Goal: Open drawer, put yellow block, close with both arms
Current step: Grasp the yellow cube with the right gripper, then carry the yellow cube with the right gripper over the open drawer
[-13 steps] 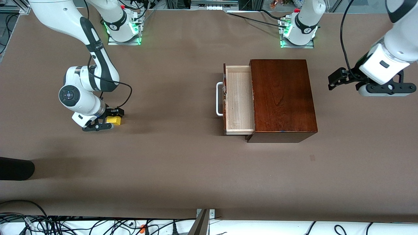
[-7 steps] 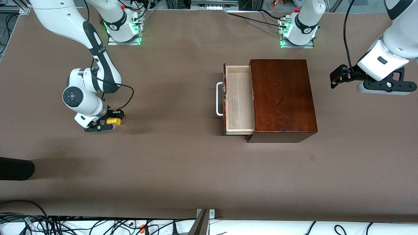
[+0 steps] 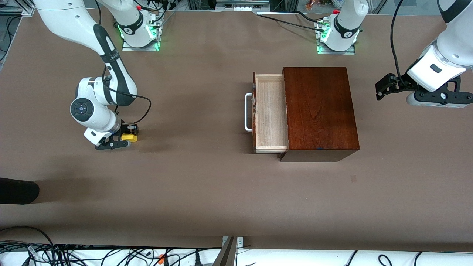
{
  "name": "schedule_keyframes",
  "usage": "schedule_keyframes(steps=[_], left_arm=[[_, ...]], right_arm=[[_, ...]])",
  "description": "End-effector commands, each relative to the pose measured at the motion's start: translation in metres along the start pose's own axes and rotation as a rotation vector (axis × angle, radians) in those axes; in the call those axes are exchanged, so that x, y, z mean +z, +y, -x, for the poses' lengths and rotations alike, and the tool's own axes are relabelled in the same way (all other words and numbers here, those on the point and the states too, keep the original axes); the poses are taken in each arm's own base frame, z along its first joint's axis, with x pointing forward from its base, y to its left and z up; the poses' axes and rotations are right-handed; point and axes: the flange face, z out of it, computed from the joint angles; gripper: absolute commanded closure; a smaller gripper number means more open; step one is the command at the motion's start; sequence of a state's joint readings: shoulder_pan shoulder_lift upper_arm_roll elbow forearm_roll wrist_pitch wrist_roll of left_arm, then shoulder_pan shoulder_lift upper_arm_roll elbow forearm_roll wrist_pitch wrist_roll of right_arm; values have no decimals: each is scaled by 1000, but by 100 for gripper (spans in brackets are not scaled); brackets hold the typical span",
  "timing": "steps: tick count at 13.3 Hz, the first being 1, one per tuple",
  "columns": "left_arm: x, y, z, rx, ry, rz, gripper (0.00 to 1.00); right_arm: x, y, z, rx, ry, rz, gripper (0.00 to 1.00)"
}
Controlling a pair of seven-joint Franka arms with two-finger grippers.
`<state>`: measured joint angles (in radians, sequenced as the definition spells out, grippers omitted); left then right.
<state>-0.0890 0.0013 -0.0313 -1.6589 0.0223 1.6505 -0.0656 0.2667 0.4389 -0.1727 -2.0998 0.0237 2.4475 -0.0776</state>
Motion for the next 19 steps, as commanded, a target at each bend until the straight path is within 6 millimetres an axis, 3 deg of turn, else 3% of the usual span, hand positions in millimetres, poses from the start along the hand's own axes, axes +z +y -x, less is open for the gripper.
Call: schedule_keyframes(steps=[1, 5, 8, 12, 15, 19], left_arm=[[-3, -3, 7, 19, 8, 0, 0], [-3, -2, 7, 20, 10, 0, 0], [-4, -1, 7, 22, 11, 1, 0], [-7, 0, 5, 23, 17, 1, 0], [-6, 0, 6, 23, 11, 1, 0], [-7, 0, 6, 23, 13, 1, 0]], right_arm=[[-46, -27, -5, -83, 0, -37, 100], [-126, -111, -33, -292, -39, -73, 100], [-186, -201, -38, -493, 67, -112, 100], [-240, -353, -5, -719, 181, -133, 100], [-269, -433, 21, -875, 260, -76, 100], [-274, -525, 57, -922, 283, -120, 100]])
